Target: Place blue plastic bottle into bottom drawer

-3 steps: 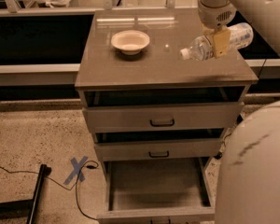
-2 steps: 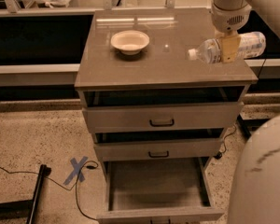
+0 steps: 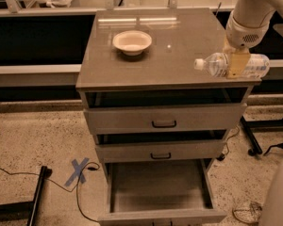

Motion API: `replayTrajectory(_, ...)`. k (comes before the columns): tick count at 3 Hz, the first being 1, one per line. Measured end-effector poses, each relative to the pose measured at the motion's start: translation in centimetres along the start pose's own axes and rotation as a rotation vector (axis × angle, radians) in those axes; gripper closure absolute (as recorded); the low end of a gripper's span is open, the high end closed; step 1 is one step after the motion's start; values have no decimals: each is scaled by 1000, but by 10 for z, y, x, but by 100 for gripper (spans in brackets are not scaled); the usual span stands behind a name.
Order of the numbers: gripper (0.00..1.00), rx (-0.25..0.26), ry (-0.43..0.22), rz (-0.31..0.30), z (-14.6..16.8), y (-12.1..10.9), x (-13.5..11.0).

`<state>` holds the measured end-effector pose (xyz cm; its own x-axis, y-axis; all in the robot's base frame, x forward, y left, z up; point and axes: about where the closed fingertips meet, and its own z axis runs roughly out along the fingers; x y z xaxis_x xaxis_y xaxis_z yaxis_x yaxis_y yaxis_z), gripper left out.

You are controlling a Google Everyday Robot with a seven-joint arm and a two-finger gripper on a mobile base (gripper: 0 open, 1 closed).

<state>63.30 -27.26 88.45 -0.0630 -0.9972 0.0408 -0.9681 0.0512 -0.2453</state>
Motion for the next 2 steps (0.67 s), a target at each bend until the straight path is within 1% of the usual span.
replayTrajectory(1, 100, -2, -3, -3, 1, 1, 0)
replayTrajectory(2, 100, -60, -40, -2, 24, 2, -6)
